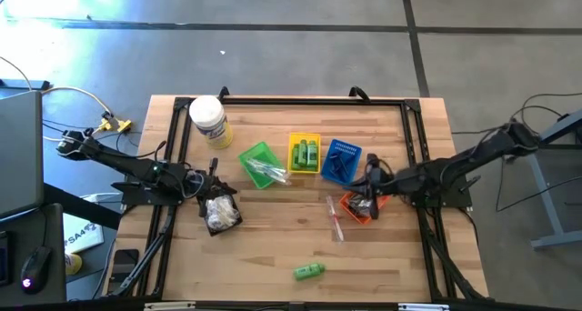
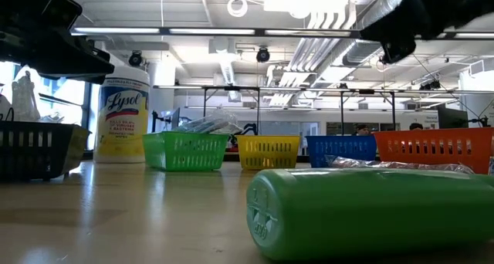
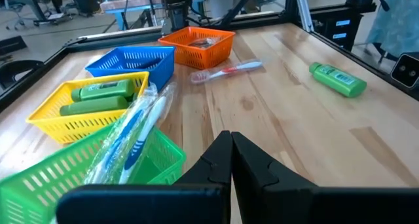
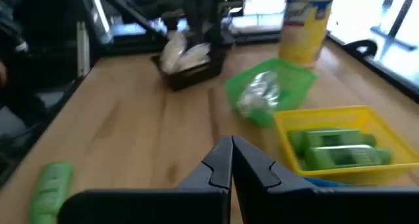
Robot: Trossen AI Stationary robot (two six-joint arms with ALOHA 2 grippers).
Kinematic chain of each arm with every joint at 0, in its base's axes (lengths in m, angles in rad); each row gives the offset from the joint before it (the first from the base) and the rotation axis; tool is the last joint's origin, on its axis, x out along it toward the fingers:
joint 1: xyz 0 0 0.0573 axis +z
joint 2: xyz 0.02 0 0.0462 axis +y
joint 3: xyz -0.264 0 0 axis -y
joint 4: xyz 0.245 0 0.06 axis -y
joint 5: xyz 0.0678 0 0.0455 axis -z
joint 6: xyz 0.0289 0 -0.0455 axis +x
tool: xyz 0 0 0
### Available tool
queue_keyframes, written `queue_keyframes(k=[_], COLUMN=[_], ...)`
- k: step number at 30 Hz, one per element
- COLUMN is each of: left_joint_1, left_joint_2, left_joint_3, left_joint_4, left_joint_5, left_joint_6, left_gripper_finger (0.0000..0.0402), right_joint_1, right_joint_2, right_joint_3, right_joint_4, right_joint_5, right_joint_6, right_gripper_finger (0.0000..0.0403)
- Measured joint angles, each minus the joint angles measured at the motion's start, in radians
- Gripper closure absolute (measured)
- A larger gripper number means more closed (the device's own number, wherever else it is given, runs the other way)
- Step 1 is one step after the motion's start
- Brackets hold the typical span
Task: Pick & Place Travel size toiletries
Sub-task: Put the orange toothbrush into the green bin
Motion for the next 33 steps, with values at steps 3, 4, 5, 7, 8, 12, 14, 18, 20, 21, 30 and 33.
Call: queue_keyframes(k=[3, 4, 5, 7, 8, 12, 14, 18, 20, 21, 30, 33], left_joint_1=[0.000, 0.000, 0.000, 0.000, 0.000, 0.000, 0.000, 0.000, 0.000, 0.000, 0.000, 0.000], left_joint_2=[0.000, 0.000, 0.000, 0.000, 0.000, 0.000, 0.000, 0.000, 0.000, 0.000, 0.000, 0.000], left_joint_3=[0.000, 0.000, 0.000, 0.000, 0.000, 0.000, 0.000, 0.000, 0.001, 0.001, 0.001, 0.001], left_joint_4=[0.000, 0.000, 0.000, 0.000, 0.000, 0.000, 0.000, 0.017, 0.024, 0.024, 0.027, 0.027], left_joint_5=[0.000, 0.000, 0.000, 0.000, 0.000, 0.000, 0.000, 0.000, 0.000, -0.004, -0.061, -0.061], left_joint_6=[-0.003, -0.007, -0.015, -0.033, -0.039, -0.063, -0.072, -0.079, -0.078, -0.078, -0.074, -0.050], left_gripper_finger=[0.0401, 0.0401, 0.0401, 0.0401, 0.0401, 0.0401, 0.0401, 0.0401, 0.0401, 0.0401, 0.0401, 0.0401], right_joint_1=[0.074, 0.097, 0.118, 0.155, 0.174, 0.242, 0.262, 0.272, 0.272, 0.272, 0.231, 0.217], right_joint_2=[0.110, 0.151, 0.194, 0.278, 0.320, 0.503, 0.589, 0.733, 0.788, 0.804, 0.818, 0.829], right_joint_3=[0.129, 0.165, 0.201, 0.274, 0.310, 0.425, 0.456, 0.503, 0.519, 0.525, 0.550, 0.550], right_joint_4=[-0.108, -0.145, -0.181, -0.254, -0.287, -0.374, -0.395, -0.391, -0.394, -0.403, -0.491, -0.495], right_joint_5=[0.019, 0.019, 0.016, 0.002, -0.012, -0.074, -0.113, -0.145, -0.167, -0.167, -0.091, -0.105], right_joint_6=[0.070, 0.102, 0.139, 0.236, 0.288, 0.460, 0.526, 0.603, 0.619, 0.625, 0.834, 0.861], right_gripper_finger=[0.0400, 0.0400, 0.0400, 0.0400, 0.0400, 0.0400, 0.0400, 0.0397, 0.0384, 0.0374, 0.0223, 0.0201])
